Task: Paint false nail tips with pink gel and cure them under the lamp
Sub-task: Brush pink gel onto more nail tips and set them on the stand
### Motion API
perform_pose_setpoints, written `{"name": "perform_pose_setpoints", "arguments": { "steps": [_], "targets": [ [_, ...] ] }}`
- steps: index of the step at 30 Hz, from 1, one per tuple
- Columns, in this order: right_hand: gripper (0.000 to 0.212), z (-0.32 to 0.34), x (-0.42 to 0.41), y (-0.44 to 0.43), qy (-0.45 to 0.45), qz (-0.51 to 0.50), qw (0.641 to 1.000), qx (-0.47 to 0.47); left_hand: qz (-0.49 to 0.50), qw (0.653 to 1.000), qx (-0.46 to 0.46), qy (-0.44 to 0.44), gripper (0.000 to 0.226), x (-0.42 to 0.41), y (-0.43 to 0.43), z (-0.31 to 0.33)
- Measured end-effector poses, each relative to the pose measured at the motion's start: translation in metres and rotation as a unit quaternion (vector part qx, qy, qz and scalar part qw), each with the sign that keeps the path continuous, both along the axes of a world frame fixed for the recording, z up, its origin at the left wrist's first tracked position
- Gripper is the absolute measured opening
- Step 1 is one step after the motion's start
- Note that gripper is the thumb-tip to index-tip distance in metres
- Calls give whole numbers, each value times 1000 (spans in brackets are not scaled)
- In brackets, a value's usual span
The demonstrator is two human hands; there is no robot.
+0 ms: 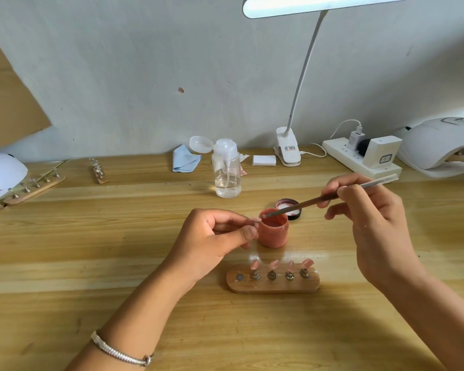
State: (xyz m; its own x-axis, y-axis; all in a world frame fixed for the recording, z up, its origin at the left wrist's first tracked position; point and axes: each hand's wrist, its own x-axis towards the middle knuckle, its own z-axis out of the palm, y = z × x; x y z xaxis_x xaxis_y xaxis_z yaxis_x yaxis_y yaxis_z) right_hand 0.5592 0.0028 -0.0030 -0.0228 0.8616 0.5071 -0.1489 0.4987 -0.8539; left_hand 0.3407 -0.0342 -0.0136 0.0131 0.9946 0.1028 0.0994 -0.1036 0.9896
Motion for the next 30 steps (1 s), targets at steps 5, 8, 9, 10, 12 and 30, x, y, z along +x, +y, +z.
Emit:
{"name": "perform_pose_setpoints", "arguments": {
  "steps": [5,8,9,10,12,30],
  "targets": [
    [19,-2,-3,-2,-19,25,999,9,-2,1000,0,1,19,0,0,0],
    [19,-3,-3,-1,-25,18,1000,2,-3,1000,5,2,16,0,0,0],
    [19,-2,-3,-1,-26,10,1000,1,-3,1000,7,0,16,0,0,0],
    [20,-2,-2,0,-24,3,1000,0,-4,1000,9,-2,15,0,0,0],
    [19,0,0,0,-14,-9,1000,-5,-8,1000,13,-4,12,0,-1,1],
    [19,-1,-3,-3,-16,11,1000,8,-3,1000,8,1,12,2,0,1]
  ]
}}
